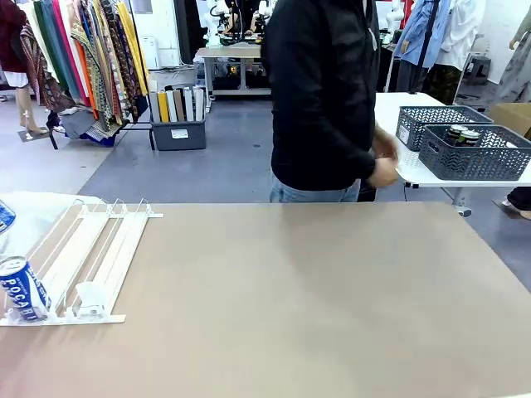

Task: Retrieve and store the cans from the dispenser.
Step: Pick up one can from the Automatic Can Dispenser and place it in the middle of the table.

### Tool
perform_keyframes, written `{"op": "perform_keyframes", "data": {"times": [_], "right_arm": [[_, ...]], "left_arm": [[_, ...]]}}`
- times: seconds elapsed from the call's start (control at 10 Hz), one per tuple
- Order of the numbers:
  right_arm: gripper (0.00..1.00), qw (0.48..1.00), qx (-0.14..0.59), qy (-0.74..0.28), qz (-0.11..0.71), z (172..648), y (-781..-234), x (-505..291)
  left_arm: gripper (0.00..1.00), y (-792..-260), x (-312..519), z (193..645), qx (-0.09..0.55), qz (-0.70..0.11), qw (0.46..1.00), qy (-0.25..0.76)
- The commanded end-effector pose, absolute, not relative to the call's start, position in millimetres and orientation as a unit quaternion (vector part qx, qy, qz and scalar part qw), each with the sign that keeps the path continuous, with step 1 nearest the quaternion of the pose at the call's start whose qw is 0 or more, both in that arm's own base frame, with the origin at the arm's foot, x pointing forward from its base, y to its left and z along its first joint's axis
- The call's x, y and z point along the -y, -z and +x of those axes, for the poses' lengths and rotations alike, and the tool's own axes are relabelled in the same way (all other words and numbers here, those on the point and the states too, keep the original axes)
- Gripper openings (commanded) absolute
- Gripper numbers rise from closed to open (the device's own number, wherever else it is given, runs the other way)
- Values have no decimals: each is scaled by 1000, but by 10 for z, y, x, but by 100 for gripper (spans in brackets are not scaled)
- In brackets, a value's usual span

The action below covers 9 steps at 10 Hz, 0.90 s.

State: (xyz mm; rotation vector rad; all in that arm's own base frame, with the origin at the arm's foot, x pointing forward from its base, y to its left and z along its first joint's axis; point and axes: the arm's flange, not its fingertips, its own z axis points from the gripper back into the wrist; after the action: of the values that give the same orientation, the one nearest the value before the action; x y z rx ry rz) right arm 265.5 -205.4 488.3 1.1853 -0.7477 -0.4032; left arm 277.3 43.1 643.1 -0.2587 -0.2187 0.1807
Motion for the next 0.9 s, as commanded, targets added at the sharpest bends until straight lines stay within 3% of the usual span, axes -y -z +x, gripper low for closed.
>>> {"op": "perform_keyframes", "data": {"times": [0.0, 0.2, 0.5, 0.8], "right_arm": [[100, 738, 358, 176, 545, 2693, -4901, 2060], [100, 738, 358, 176, 545, 2693, -4901, 2060], [100, 738, 358, 176, 545, 2693, -4901, 2060], [100, 738, 358, 176, 545, 2693, -4901, 2060]], "left_arm": [[0, -6460, -452, 2727, 113, -119, 983, -84], [0, -6430, -45, 2992, 122, -133, 982, -60], [0, -6305, 1482, 3510, 144, -116, 982, 38], [0, -5626, 3123, 3639, 95, -65, 969, 216]]}}
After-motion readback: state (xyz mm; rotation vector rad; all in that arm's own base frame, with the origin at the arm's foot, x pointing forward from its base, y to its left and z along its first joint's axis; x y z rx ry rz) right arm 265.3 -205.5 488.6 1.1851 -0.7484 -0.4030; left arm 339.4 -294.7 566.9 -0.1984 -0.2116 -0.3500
